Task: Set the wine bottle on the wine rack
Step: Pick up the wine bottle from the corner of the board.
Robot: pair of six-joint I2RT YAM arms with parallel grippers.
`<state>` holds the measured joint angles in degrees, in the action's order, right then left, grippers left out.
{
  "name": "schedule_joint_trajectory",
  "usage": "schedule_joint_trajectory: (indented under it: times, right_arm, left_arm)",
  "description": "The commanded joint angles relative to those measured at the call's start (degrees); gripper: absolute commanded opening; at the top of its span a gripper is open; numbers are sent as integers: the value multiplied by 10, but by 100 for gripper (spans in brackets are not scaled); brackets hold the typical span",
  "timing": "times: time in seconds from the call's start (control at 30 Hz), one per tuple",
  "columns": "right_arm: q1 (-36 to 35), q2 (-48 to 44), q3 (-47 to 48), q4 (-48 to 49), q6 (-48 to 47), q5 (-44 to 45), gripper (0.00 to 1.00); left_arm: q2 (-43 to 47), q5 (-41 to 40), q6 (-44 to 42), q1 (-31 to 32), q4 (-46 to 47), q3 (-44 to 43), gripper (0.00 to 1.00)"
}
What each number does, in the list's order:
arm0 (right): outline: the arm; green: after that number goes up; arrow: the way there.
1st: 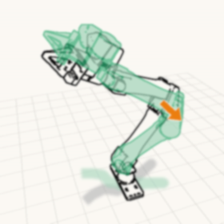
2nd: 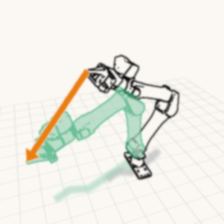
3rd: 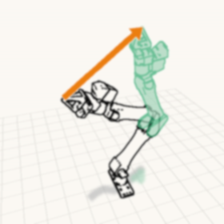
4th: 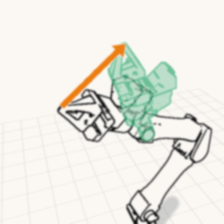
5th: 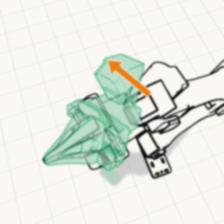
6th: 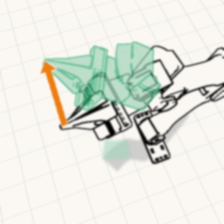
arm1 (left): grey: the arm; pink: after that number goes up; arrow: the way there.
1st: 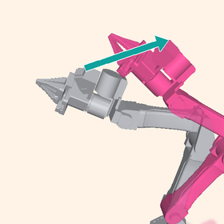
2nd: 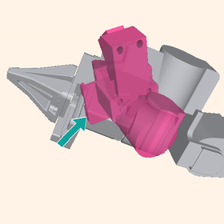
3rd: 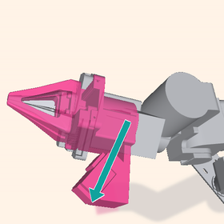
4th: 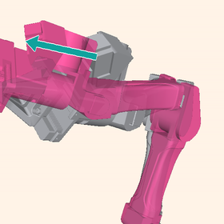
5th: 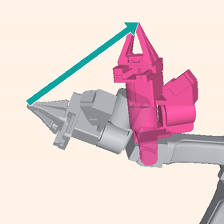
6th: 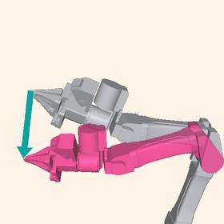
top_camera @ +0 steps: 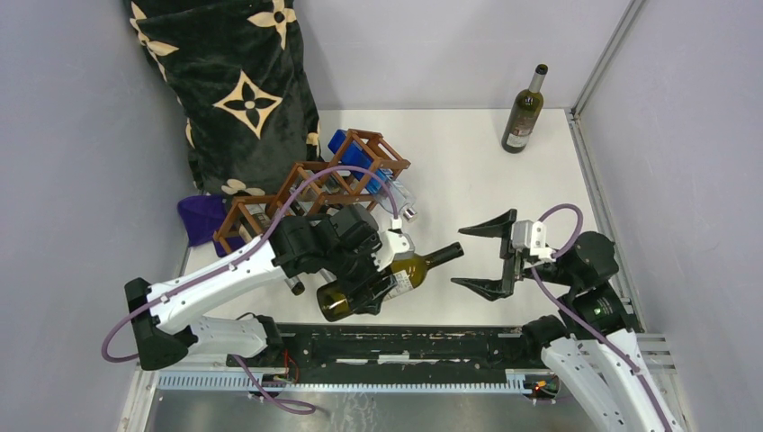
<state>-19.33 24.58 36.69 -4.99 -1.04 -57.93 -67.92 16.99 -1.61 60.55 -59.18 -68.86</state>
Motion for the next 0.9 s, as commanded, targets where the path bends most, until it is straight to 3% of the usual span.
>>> schedule_joint_trajectory:
  times: [0.0, 0.13, 0.3, 0.47, 0.87]
  right_arm:
    - [-29, 25, 39, -84, -119, 28, 98]
    - [-52, 46, 62, -134, -183, 56, 98]
    - [-68, 59, 65, -141, -194, 47, 95]
    - [-98, 95, 68, -176, -221, 111, 92]
    - [-197, 158, 93, -255, -287, 168, 82]
  left_arm:
    - [-8, 37, -35, 1, 10, -38, 2]
    - [-30, 37, -38, 0, -2, -59, 2]
    - [-54, 30, -47, 1, -28, -87, 2]
    - [-78, 29, -61, 1, -59, -114, 2]
    - [-133, 8, -81, 20, -102, -140, 2]
